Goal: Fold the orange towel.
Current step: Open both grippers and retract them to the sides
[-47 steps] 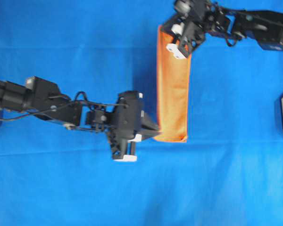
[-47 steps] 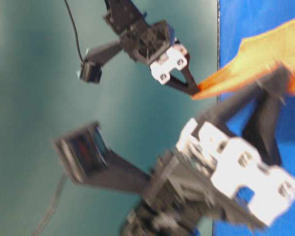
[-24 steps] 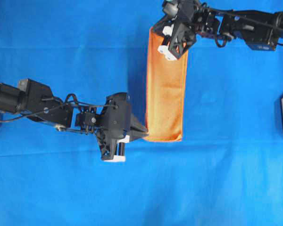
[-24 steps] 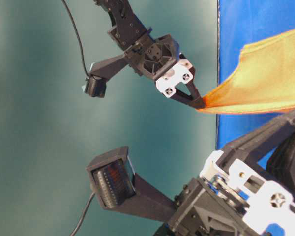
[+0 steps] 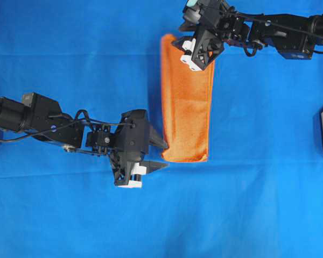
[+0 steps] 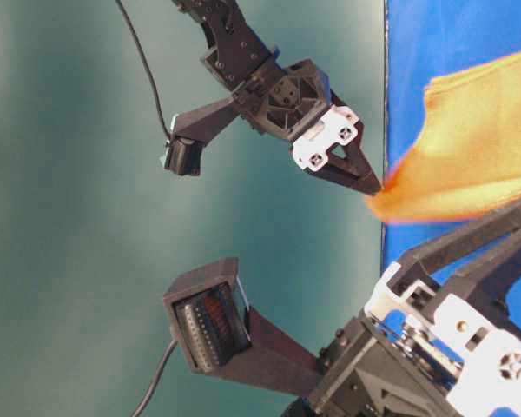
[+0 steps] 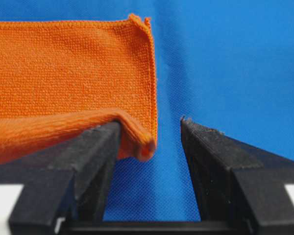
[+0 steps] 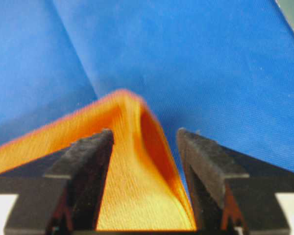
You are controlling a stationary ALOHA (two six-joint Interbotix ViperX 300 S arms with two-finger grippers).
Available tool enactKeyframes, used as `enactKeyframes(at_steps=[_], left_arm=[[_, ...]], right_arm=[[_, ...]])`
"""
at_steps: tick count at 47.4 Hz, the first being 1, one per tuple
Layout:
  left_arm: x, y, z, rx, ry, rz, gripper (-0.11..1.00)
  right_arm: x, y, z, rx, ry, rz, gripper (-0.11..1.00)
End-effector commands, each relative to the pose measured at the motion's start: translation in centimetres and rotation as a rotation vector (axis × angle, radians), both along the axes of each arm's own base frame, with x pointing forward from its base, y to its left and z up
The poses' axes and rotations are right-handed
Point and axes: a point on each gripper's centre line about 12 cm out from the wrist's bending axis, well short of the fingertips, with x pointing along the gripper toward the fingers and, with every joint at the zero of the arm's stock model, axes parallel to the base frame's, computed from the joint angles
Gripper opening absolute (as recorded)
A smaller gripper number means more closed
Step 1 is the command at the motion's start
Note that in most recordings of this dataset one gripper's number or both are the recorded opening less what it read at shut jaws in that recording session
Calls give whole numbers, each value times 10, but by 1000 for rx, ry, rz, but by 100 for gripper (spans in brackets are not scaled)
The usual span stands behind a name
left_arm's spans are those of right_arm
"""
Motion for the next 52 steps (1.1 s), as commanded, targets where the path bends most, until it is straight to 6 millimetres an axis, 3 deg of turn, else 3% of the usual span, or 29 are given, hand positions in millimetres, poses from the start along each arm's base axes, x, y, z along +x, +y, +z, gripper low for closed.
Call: enactKeyframes(at_steps=[1,12,26,38,52], left_arm=[[5,-1,16,-3,-45,-5,44],[-8,0,42,9,-18,-14,44],[-51,10,83,13,14,-8,44],[-83,25,99,7,-52,27,44],[-122,61,106,6,-191,139,44]], right_arm=[[2,0,10,-19,-18,8,56],[-4,2,29,-38,-45,7,51],[-36,18,67,-71,-104,6,51],[-85,59,88,-76,-193,35,51],[-132,119,97,-35,-352,137,51]])
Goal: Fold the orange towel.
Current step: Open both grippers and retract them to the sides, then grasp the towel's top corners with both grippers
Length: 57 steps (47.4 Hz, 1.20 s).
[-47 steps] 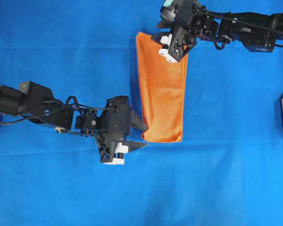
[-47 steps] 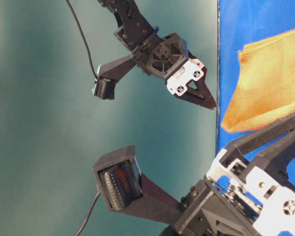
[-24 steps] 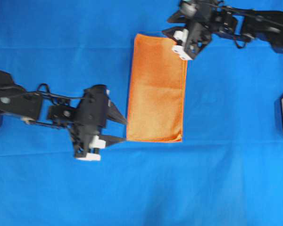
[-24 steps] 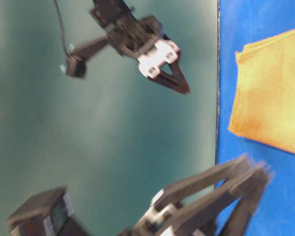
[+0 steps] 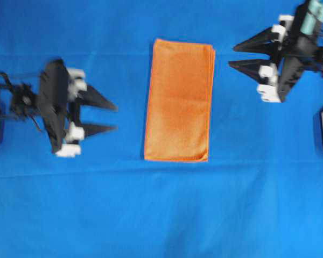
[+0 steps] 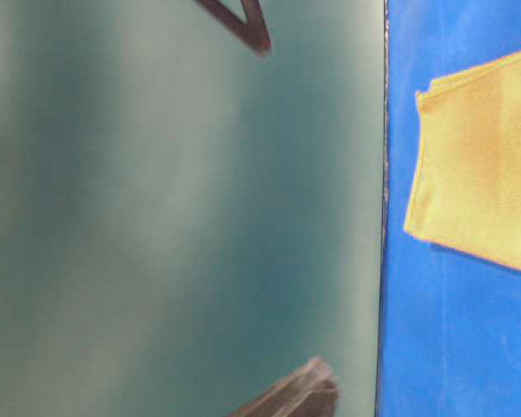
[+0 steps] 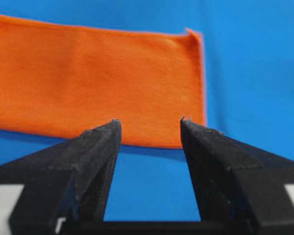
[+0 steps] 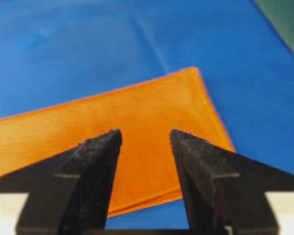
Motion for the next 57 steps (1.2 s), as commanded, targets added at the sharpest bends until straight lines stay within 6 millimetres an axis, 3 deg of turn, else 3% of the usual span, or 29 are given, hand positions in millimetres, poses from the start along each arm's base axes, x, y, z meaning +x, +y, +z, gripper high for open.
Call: enactKeyframes(at_steps=[1,13,32,40,49,53,57], left_arm=[[-11,8,12,4,-77,29,44],[-42,19,7,7,-153,77,44],[-41,20,8,4,-161,80,44],[-31,26,16,13,-196,100,45],[-6,55,12,22,-160,188,50],[9,69,10,23,-144,223,58],[24,85,4,24,-119,259,73]], right_arm=[[-8,14,7,3,-63,38,51],[-19,31,-14,31,-87,91,52],[-16,31,-13,28,-97,96,52],[-11,24,-6,22,-112,73,53],[-2,-3,-9,28,-82,-20,62],[1,-20,-17,33,-42,-72,64],[6,-39,-27,41,1,-126,65]])
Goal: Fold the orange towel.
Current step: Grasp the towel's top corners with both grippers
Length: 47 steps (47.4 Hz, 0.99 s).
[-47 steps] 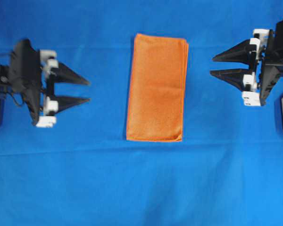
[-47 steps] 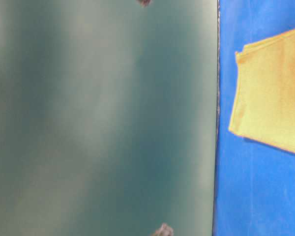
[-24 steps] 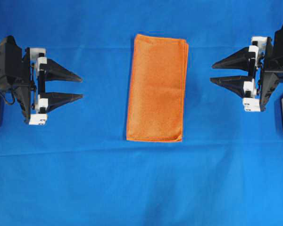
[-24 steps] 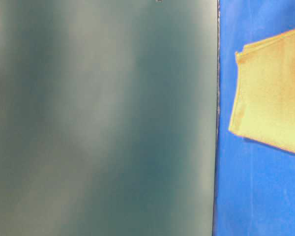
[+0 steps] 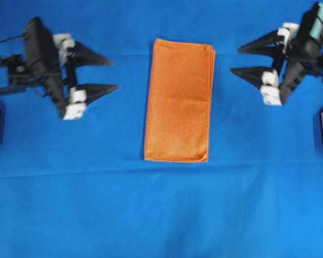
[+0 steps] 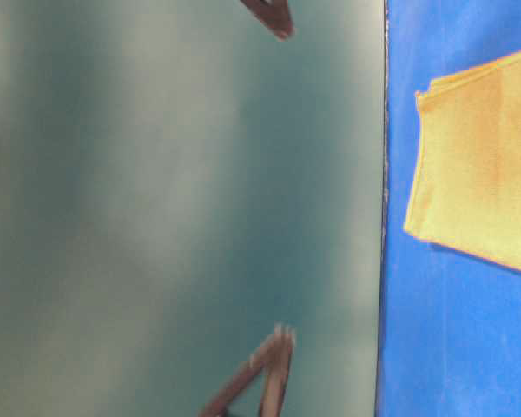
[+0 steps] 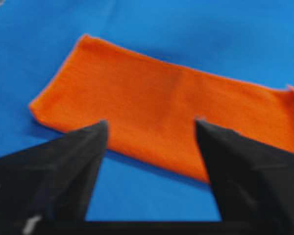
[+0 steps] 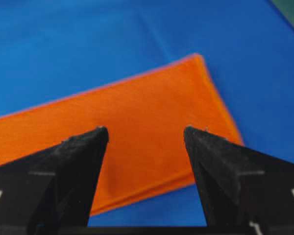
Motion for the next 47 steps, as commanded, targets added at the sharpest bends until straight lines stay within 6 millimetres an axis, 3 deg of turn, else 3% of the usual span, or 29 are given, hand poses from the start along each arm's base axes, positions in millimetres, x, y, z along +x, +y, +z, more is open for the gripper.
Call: enactKeyframes(at_steps=[1,7,22,35,43,47], left_arm=[[19,17,4,5,-10,37,77],[39,46,-13,-7,35,98,90],[75,100,-65,-32,106,194,90],[90,124,-114,-54,168,228,90],[91,136,-130,-64,186,252,87],[91,136,-131,-65,189,252,78]], right_arm=[[9,-20,0,-4,12,-46,65],[17,-41,-18,6,76,-83,65],[48,-76,-71,48,177,-100,65],[53,-89,-111,95,247,-118,65],[53,-91,-116,99,254,-121,65],[53,-91,-116,94,257,-116,60]])
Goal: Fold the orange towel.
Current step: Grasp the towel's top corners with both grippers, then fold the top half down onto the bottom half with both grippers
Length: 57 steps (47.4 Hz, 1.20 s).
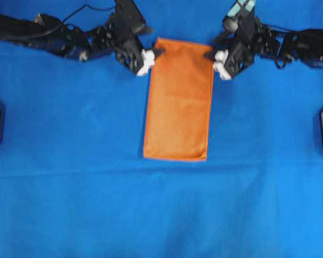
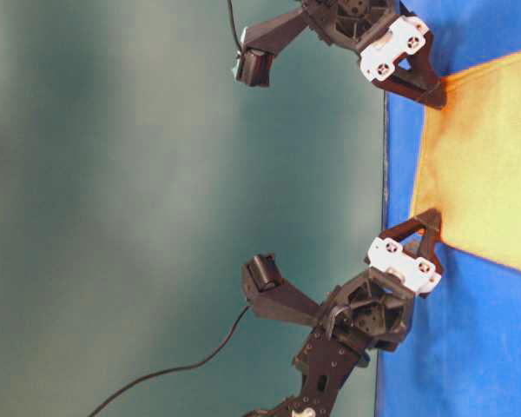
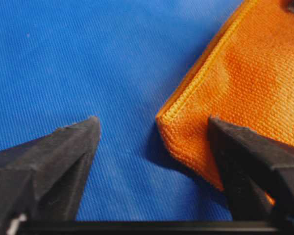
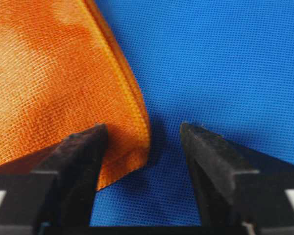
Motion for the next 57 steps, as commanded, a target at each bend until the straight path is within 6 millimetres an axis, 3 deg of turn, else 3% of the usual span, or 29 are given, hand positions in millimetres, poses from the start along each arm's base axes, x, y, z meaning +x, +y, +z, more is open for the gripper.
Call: enactKeyframes(at_steps=[1,4,10,15,28,37,57], left_arm=[[2,5,8,9,-21,9,74],[2,3,7,11,-17,2,59],[2,-1,5,10,-12,-8,22],[1,-4,4,8,-6,-14,2],[-3,-8,8,8,-5,-18,1],[-7,3,25,30,-38,6,1],[-8,17,33,93,-31,1,1]], right_arm=[[5,-4,10,-27,-30,8,57],[6,-3,10,-33,-28,22,44],[8,-1,11,-44,-36,39,7],[9,-2,13,-50,-48,41,3],[15,-7,19,-62,-65,38,3],[20,-16,29,-82,-87,26,3],[19,-29,35,-99,-95,0,3]])
